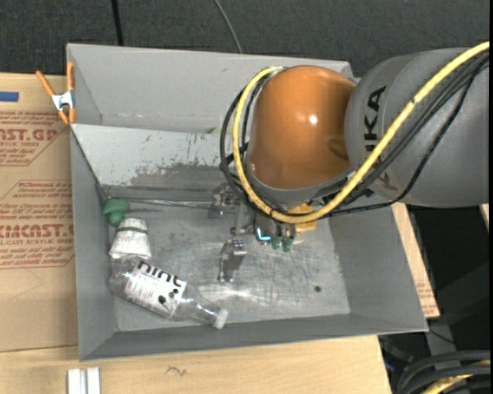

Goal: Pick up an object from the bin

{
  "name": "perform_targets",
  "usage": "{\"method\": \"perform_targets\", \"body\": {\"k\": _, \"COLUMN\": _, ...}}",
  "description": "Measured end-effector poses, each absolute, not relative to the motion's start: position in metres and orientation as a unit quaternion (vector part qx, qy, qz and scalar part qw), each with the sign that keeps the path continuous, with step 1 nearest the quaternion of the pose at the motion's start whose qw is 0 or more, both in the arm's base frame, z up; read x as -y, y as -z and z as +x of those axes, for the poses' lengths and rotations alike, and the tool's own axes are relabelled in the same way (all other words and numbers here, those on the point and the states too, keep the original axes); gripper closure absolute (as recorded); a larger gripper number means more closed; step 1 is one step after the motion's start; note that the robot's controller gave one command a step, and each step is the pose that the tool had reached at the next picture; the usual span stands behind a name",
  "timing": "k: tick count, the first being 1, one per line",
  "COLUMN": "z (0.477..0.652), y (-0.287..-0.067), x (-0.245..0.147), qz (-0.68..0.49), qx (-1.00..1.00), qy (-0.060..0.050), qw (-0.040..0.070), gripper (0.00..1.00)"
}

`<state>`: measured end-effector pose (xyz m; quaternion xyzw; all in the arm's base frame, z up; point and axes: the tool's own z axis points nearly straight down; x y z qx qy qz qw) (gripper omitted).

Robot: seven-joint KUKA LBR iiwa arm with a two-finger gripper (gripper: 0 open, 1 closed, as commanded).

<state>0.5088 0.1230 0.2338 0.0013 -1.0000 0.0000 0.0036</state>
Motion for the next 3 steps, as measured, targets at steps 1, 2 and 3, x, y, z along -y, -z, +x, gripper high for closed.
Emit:
{"method": "perform_targets", "body": {"k": 1, "z": 0.51, "y": -0.238, "x": -0.122, "qz": 0.001, "qx": 1.0, "qy": 0.001, "qw": 0.0, "gripper": 0.0}}
{"method": "perform_targets", "body": {"k": 2, "z": 0.505, "y": -0.197, "x": -0.125, "qz": -0.006, "qx": 1.0, "qy": 0.001, "qw": -0.005, "gripper": 0.0}}
{"method": "perform_targets", "body": {"k": 3, "z": 0.49, "y": -0.15, "x": -0.133, "qz": -0.034, "qx": 0.999, "qy": 0.0, "qw": 0.0, "gripper": 0.0}}
